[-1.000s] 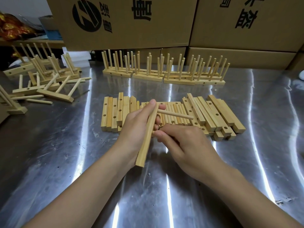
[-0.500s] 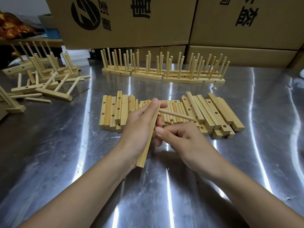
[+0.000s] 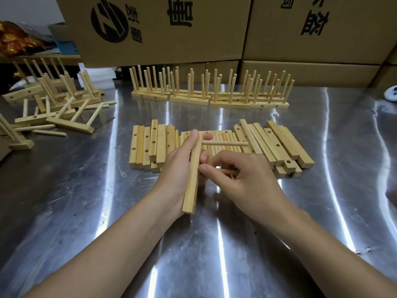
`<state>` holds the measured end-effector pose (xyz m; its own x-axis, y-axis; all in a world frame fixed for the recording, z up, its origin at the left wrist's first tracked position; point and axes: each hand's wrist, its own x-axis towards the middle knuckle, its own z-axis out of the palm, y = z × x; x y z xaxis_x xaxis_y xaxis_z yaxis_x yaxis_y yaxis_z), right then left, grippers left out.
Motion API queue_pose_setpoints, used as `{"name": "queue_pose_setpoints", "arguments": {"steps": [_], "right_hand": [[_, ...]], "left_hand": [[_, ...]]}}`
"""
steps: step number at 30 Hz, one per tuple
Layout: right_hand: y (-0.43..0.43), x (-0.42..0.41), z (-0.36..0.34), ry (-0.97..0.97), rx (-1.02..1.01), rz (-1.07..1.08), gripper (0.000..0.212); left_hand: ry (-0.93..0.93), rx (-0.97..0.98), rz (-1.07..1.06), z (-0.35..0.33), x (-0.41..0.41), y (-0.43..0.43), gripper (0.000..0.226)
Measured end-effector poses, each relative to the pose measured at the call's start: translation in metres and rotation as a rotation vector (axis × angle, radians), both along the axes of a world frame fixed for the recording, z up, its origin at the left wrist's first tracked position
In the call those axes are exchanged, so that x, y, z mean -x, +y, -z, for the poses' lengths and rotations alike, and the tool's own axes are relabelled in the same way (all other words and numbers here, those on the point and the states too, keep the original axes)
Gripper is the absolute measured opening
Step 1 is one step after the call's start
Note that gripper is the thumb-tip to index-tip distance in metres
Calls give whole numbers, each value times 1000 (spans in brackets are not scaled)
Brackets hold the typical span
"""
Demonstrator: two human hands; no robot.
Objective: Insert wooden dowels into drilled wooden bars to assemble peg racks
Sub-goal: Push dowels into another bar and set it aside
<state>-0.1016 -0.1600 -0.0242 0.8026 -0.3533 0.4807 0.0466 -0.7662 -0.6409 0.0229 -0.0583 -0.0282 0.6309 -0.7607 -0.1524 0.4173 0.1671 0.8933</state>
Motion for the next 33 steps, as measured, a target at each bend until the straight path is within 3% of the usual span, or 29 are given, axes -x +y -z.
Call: {"name": "queue_pose_setpoints", "arguments": {"steps": [3, 8, 13, 18, 23, 25, 29, 33], "right_hand": [[0, -1, 1, -108, -64, 11, 11], [-4, -2, -1, -18, 143, -41, 11], [-8, -1, -1, -30, 4, -103, 7], [-3, -2, -3, -134, -415, -160, 32], [-7, -3, -7, -198, -1179, -6, 43], [-10, -3, -8, -169, -1377, 40, 44], [-16, -5, -6, -118, -1573, -69, 74], [-13, -7, -6, -96, -1545, -240, 98]], "left_hand": [[-2, 19, -14, 0, -4, 2, 43], [32, 56, 0, 1, -9, 2, 41], [85, 98, 80, 4, -10, 1, 39], [42, 113, 58, 8, -10, -4, 42], [-125, 131, -32, 9, -16, -2, 43], [-181, 140, -40, 7, -16, 0, 43], [-257, 184, 6, 4, -9, 0, 43], [-284, 255, 68, 1, 5, -1, 42]]}}
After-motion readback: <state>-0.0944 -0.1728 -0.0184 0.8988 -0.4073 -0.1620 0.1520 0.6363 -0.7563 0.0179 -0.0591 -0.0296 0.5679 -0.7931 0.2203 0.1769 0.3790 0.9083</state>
